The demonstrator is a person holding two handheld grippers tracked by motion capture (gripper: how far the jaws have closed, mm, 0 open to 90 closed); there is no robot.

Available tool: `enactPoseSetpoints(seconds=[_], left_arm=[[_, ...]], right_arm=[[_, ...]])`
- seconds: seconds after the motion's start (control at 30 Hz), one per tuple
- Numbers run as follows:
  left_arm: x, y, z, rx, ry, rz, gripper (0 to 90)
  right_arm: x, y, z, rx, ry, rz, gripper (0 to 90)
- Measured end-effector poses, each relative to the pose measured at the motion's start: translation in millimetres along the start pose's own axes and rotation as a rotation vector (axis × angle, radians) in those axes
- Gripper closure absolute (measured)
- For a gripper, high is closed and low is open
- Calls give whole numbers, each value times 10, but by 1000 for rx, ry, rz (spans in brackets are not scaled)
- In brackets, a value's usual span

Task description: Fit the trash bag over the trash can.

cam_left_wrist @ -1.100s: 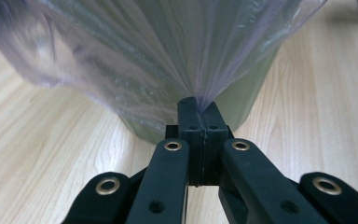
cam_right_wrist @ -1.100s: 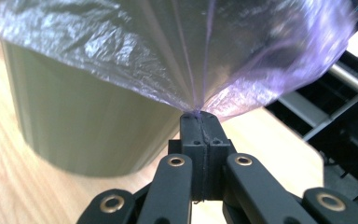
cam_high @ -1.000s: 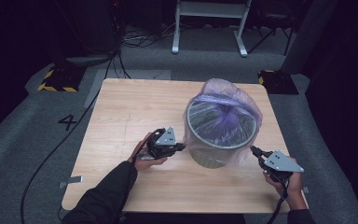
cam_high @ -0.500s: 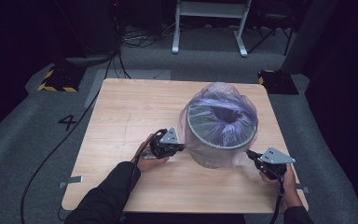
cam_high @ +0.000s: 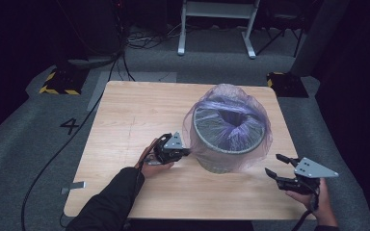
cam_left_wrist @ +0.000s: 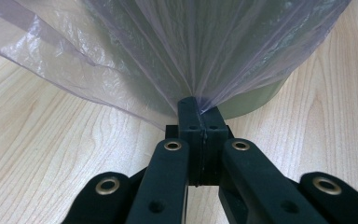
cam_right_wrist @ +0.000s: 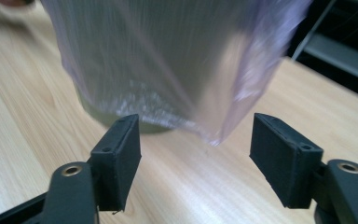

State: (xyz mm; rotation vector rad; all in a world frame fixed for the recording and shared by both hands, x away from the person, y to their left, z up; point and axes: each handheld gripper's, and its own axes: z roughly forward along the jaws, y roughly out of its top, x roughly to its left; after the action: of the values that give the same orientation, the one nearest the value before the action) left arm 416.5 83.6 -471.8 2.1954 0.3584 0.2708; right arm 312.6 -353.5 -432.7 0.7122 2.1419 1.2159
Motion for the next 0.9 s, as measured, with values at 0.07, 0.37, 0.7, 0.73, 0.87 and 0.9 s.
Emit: enactPoseSetpoints(seconds=[0.07, 0.37, 0.7, 0.73, 0.87, 0.9], left_arm=[[-6, 4, -4, -3, 3, -1, 899], [-21, 21, -28, -14, 5, 5, 899], [-50, 17, -22, -24, -1, 10, 898], [-52, 17, -20, -27, -1, 9, 898], [-61, 16, -17, -34, -4, 13, 898], [-65, 16, -14, -35, -6, 17, 898]], right_arm=[[-36, 52, -117, -51, -13, 20, 325], [-187, 645, -301, -192, -61, -2, 425], [-438, 1304, 160, -157, 26, -72, 571], [-450, 1355, 213, -153, 35, -76, 580], [-505, 1509, 441, -112, 64, -91, 595], [-517, 1528, 481, -107, 70, -88, 595]])
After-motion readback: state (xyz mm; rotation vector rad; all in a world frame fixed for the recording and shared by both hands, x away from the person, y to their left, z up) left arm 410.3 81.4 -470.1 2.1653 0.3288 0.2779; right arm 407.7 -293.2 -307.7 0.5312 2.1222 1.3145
